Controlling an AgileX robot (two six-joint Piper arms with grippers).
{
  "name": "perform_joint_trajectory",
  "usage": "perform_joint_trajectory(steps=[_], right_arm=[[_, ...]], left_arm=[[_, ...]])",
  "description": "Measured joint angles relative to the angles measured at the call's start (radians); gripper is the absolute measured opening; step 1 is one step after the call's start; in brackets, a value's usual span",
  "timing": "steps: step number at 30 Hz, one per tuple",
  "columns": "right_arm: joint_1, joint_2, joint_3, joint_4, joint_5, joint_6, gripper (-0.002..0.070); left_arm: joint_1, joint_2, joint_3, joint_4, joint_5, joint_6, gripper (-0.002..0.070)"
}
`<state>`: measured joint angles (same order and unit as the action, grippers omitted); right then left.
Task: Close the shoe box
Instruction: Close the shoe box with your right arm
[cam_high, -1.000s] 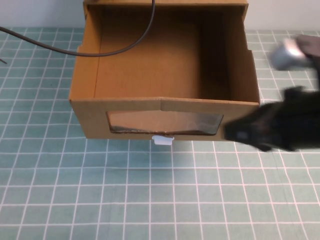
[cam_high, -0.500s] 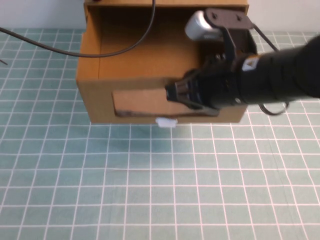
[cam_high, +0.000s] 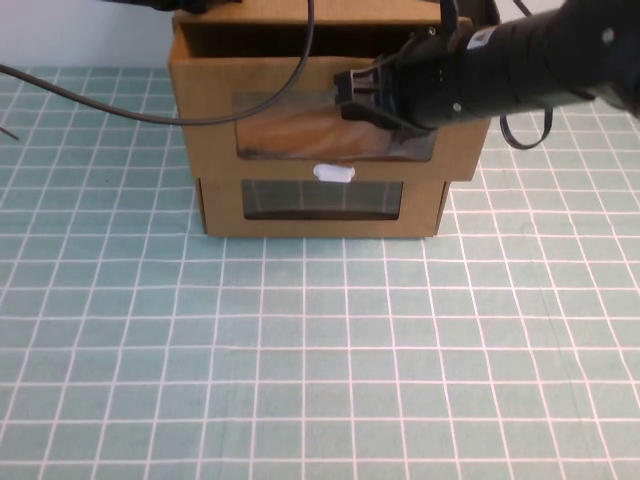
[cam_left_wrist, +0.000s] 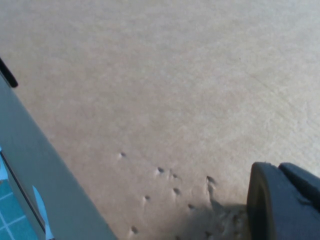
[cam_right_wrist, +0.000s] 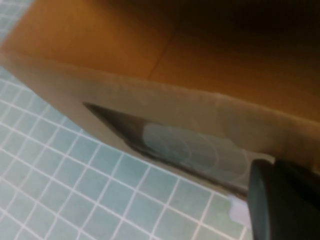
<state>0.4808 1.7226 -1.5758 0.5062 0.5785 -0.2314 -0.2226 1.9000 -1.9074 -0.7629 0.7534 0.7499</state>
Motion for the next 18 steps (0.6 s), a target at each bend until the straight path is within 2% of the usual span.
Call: perform_joint_trajectory(steps=[4, 8, 18], right_arm=[[-0.018, 0.031, -0.058, 0.005, 0.095, -0.003, -0.0011], [-0.02, 0.031, -0.067, 0.024, 0.104, -0.017, -0.0011], [-0.02, 0.052, -0.068, 0.032, -0.046, -0.032, -0.0011]], left_arm=[[0.0, 0.0, 0.0, 0.0, 0.0, 0.0, -0.0005], [0.0, 0.0, 0.0, -0.002, 0.0, 0.0, -0.0005], [0.0, 0.0, 0.0, -0.002, 0.0, 0.0, -0.0005]])
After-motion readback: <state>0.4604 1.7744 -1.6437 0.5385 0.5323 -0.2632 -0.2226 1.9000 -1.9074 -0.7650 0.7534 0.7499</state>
